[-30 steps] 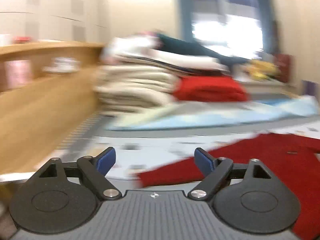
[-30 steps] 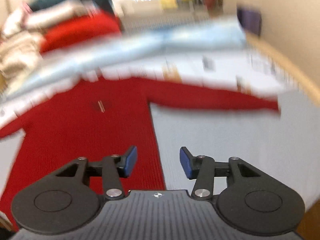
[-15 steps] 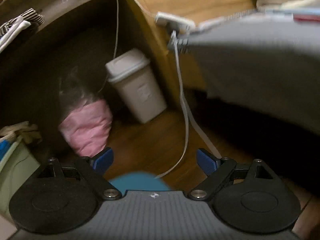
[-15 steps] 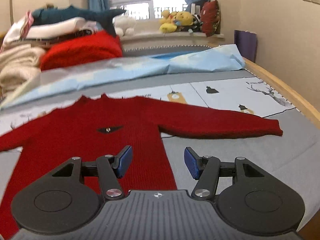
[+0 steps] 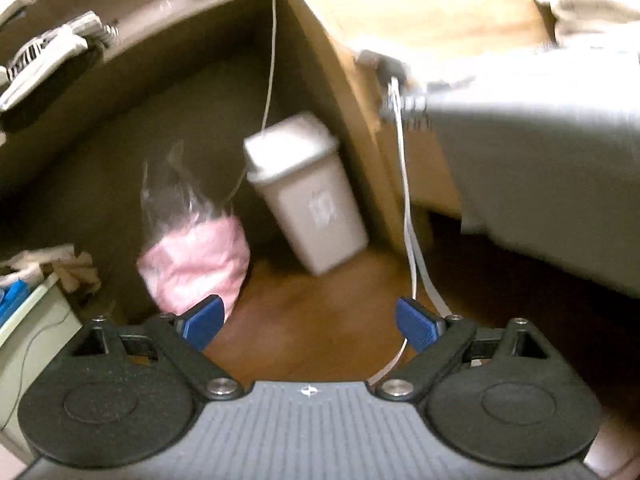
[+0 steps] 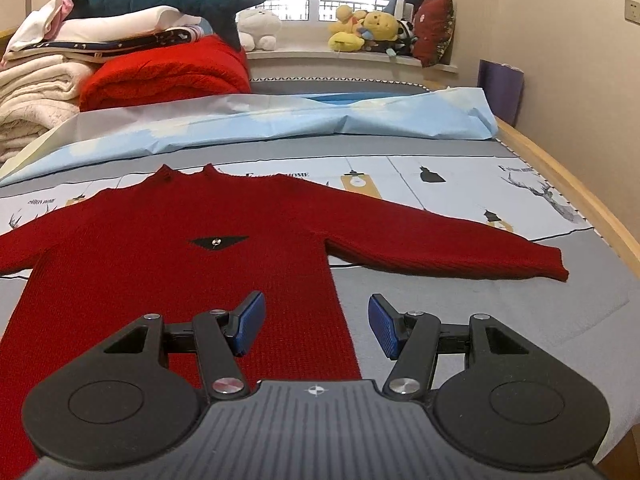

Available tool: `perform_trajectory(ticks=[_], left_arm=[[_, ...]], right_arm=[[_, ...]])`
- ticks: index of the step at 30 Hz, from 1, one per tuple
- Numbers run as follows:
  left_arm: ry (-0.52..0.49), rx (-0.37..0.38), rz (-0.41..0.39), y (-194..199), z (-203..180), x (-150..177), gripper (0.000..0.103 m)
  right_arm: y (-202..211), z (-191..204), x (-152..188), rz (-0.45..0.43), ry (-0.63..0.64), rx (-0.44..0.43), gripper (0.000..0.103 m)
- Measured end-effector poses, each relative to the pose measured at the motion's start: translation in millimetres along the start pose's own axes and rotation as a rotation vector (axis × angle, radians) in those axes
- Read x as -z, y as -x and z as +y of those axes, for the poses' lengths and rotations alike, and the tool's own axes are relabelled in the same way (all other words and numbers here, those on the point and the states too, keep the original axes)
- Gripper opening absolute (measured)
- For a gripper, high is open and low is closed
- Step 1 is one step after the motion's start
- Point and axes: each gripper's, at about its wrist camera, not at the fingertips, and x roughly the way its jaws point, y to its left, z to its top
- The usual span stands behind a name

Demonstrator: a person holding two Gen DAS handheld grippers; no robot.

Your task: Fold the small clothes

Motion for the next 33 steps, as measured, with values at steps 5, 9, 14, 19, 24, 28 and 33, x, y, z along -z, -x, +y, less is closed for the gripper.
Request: perform_trajectory(ticks=[5, 9, 14, 19, 24, 28, 33], left_arm=[[0.045, 0.088, -0.058, 23.6, -13.7, -48.9, 0.096], [0.054, 0.026, 0.013, 26.2, -15.0, -39.1, 0.096], [-0.048, -0.032, 0.112, 19.8, -11.2, 13.6, 0.096], [-0.105, -0.008, 0.121, 37.7, -10.2, 44.9, 0.096], [-0.145, 0.045, 0.108, 60.2, -20.5, 57.9, 0.096], [-0.13, 0.045, 0.138, 63.4, -22.5, 63.6, 0.096], [-0.149, 0.057, 0.126, 66.9, -24.1, 67.6, 0.096]], right_arm=[[-0.4, 0.7, -0.7, -0.005, -0.018, -0.008, 0.059], [3.1, 1.4, -1.8, -0.013, -0.029, -0.035, 0.059], [2.8, -0.9, -0.4, -0.008, -0.018, -0.045, 0.059], [0.8, -8.2, 0.7, 0.001, -0.034, -0.034, 0.059], [-1.3, -9.3, 1.2, 0.005, -0.04, -0.032, 0.059], [-3.6, -6.2, 1.4, 0.012, -0.028, -0.031, 0.059], [-4.0, -6.3, 1.2, 0.014, -0.025, -0.032, 0.059]])
